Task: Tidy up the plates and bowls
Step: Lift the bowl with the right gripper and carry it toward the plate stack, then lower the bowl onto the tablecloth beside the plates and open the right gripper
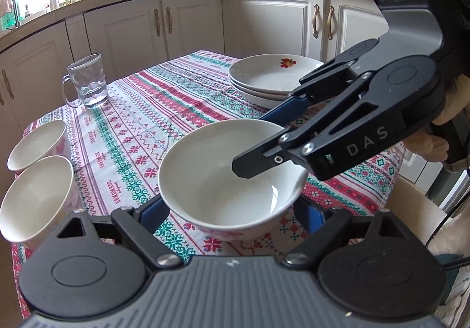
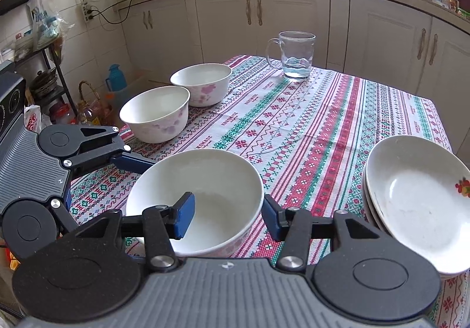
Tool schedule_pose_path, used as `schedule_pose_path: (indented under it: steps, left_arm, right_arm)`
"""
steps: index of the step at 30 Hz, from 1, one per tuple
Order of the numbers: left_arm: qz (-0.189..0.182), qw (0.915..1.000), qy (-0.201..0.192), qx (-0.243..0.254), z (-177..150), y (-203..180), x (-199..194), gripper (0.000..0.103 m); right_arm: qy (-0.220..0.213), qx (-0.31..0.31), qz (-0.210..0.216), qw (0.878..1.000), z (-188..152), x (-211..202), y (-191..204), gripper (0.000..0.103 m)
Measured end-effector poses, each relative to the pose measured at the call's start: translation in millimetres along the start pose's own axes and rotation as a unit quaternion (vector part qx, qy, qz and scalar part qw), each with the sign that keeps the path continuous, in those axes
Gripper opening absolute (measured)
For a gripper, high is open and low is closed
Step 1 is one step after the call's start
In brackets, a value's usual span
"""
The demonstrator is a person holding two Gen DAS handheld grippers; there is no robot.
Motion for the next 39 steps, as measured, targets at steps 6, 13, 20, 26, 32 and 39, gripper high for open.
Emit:
schedule_pose_path:
  steps: [6,13,20,26,32,39]
  left_arm:
    - [-0.002,1.0,0.003,-0.006,-2,-1,3,0.091]
    - [-0.001,0.9999,-0.011,-0.001,-2,-2,0,0.097]
    - [0.006,0.9998,-0.007,-0.015,-7,4,-9,0.098]
    - [0.029,0.9988,-0.007,-0.039,-14,21,-26,0.099]
    - [0.069,0.9951,-0.011,-0.07,-22,52,-41,0.099]
    - [0.112,0.9896,-0.012,-0.089,-33,89,-51,0.099]
  right_arm:
    - [0.001,0.008,0.0,1.0,-2,3,-3,0.056]
    - [0.002,0.013,0.01,1.0,-4,4,-1,0.073]
    - [-0.012,0.002,0.005,1.0,0,0,5,0.099]
    - [-0.016,-0.006,0.001,1.0,5,-3,9,0.103]
    - [-0.014,-0.036,-0.007,0.999,16,-2,18,0.103]
    - [-0.01,-0.077,-0.006,0.997,35,7,32,0.103]
Point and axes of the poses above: each gripper's, at about its wrist camera, not at the fingertips, and x roughly the way its jaws point, y to its left, z to its top, the point moved 9 cm from there along x, roughly the way its jaws point, and after that the axes turned 6 degrees about z, right-handed, at the moved point
